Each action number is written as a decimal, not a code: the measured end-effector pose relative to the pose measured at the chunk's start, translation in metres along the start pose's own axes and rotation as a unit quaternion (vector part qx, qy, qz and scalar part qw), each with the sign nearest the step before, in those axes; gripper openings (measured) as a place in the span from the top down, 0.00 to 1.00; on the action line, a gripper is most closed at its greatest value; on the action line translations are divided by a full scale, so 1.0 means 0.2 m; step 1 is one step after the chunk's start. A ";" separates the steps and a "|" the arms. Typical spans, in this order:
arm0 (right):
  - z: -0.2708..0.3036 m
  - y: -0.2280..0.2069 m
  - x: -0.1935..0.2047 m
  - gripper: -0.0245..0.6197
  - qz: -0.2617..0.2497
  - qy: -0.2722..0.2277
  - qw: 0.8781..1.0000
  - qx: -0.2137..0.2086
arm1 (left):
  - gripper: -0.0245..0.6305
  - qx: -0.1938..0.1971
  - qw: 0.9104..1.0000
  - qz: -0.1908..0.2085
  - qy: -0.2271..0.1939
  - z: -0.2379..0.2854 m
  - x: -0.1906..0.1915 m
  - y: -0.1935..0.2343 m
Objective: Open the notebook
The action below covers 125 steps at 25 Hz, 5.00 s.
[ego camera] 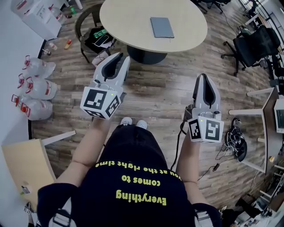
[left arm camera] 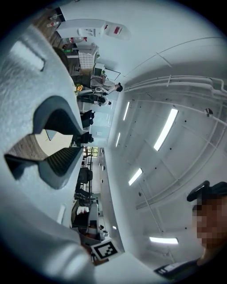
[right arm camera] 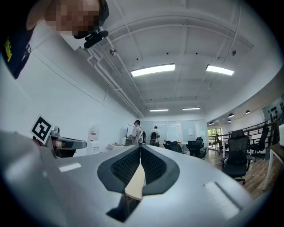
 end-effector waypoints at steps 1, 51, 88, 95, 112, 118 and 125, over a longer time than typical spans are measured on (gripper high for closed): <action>0.00 0.00 0.00 0.94 0.006 -0.004 1.000 -0.005 | 0.81 -0.001 1.000 -0.003 0.002 0.01 0.01 -0.01; 1.53 -0.10 0.36 0.36 0.052 0.060 0.997 -0.019 | 0.35 0.051 0.996 0.028 0.067 1.29 -0.09 0.87; 2.46 -0.62 0.65 0.40 0.054 0.051 0.991 -0.111 | 0.35 -0.030 0.999 0.002 0.037 2.16 -0.01 1.07; 2.48 -0.54 0.75 0.41 0.059 0.085 0.990 -0.091 | 0.32 0.005 0.997 0.003 0.075 2.22 0.09 1.10; 2.29 0.09 1.63 0.56 0.014 0.287 0.934 -0.214 | 0.37 -0.001 0.992 -0.030 0.125 2.15 0.38 1.23; 2.17 0.31 1.89 0.64 -0.027 0.340 0.902 -0.264 | 0.37 -0.015 0.989 -0.045 0.143 2.09 0.47 1.25; 2.07 0.40 2.09 0.71 -0.074 0.380 0.875 -0.290 | 0.37 -0.024 0.987 -0.051 0.152 2.05 0.52 1.27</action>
Point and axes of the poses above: the fingertips, and each gripper's own axes: z forward along the fingers, y to its left, x out of its underside, the point moved 1 cm from there along -z, backward along the fingers, and after that the axes turned 12 degrees about -z, right-handed, at the moved point
